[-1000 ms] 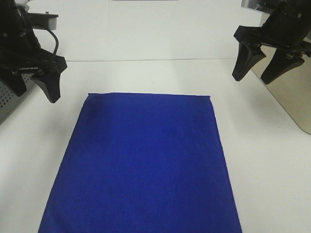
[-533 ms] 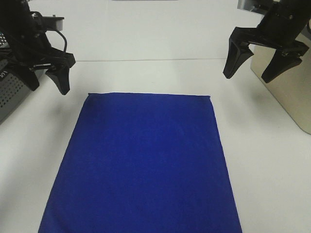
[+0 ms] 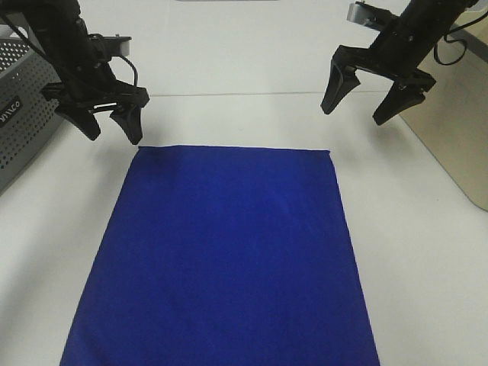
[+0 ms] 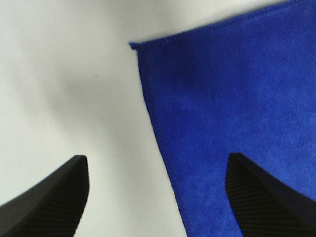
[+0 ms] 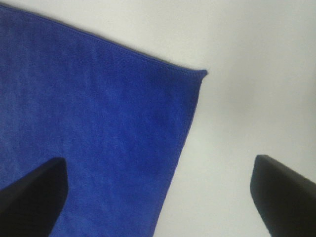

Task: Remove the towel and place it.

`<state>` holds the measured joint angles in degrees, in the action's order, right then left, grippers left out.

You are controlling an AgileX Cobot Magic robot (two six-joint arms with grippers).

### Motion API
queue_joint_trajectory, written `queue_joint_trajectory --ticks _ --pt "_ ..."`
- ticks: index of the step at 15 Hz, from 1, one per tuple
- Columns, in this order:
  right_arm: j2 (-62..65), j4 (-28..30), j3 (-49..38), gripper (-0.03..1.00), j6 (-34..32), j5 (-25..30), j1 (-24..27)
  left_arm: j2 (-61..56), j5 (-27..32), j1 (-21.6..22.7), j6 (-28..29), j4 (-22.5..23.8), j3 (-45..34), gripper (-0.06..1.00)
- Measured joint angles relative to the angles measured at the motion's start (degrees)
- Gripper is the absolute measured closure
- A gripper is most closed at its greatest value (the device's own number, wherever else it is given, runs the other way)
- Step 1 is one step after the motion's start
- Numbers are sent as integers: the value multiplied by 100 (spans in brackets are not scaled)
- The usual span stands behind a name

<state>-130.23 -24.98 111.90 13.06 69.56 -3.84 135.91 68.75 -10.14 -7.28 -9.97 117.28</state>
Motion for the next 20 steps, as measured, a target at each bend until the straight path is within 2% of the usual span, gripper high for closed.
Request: queue_joint_trajectory --ticks 4,9,14,20 --pt "-464 -109 69 0 0 11 0 625 57 0 -138 -17 579 22" --pt "-848 -332 86 0 23 11 0 997 34 74 -246 -126 636 22" --pt "-1054 -413 86 0 46 -298 0 1066 -258 126 -435 -355 688 22" --pt "-1112 -556 115 0 183 -355 0 1066 -281 126 -464 -372 688 22"
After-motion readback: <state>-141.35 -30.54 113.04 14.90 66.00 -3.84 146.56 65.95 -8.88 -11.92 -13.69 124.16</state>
